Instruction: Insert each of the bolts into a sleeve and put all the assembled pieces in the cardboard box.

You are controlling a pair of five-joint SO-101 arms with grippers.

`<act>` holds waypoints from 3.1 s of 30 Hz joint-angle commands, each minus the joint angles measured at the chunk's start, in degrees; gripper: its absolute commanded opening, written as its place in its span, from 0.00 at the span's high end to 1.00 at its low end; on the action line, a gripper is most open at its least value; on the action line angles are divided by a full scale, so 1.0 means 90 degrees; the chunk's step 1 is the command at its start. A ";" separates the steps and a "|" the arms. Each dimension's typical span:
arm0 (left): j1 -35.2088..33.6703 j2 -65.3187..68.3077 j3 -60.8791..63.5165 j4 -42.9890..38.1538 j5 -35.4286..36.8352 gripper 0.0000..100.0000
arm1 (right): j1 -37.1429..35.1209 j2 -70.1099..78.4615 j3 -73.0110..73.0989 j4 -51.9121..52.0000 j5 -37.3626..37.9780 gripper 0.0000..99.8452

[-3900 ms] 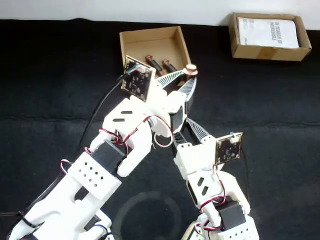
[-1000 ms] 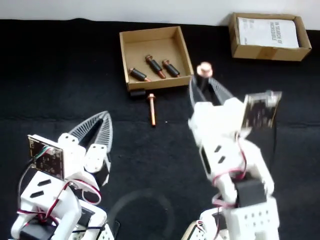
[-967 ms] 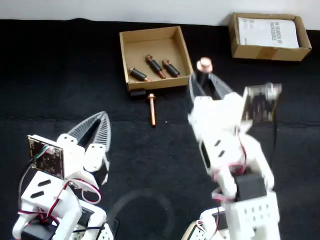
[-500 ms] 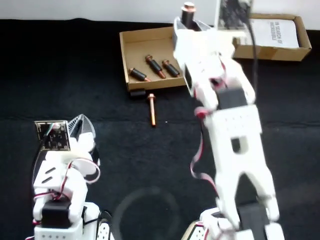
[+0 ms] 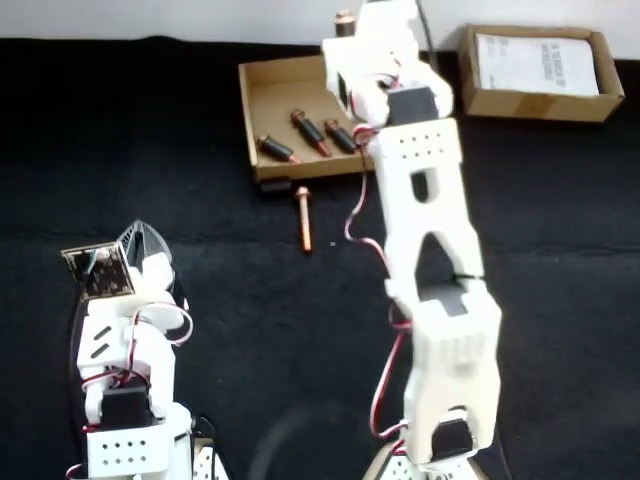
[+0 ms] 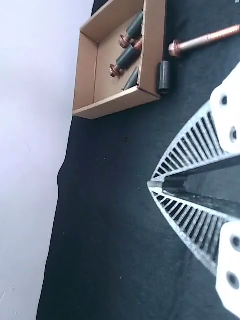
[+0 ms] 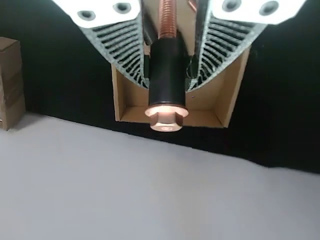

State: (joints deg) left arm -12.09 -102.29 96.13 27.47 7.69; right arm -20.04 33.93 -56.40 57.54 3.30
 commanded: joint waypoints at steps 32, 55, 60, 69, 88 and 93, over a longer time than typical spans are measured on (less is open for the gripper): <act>-0.0083 -0.0171 0.0112 0.2110 -0.0039 0.99 | -0.0063 0.2584 -0.1099 -0.0581 0.4933 0.86; -0.0249 -0.0171 0.0112 0.2100 -0.0039 0.99 | -0.2222 0.1451 -0.1040 0.3717 0.5158 0.86; -0.0249 -0.0171 0.0112 0.2110 -0.0039 0.99 | -0.2154 0.1968 -0.1099 0.3717 0.5851 0.86; -0.0249 -0.0171 0.0112 0.2110 -0.0039 0.99 | -0.1812 0.2632 -0.1099 0.2379 0.6310 0.86; -0.0259 -0.0181 0.0112 0.2110 -0.0039 0.99 | -0.1451 0.5192 -0.3043 0.1109 0.6642 0.91; -0.0259 -0.0181 0.0112 0.2110 -0.0039 0.99 | -0.1451 0.5387 -0.3746 0.1402 0.6642 0.99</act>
State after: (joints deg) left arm -13.76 -102.29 96.13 46.37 7.69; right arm -34.29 81.85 -86.90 69.58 62.73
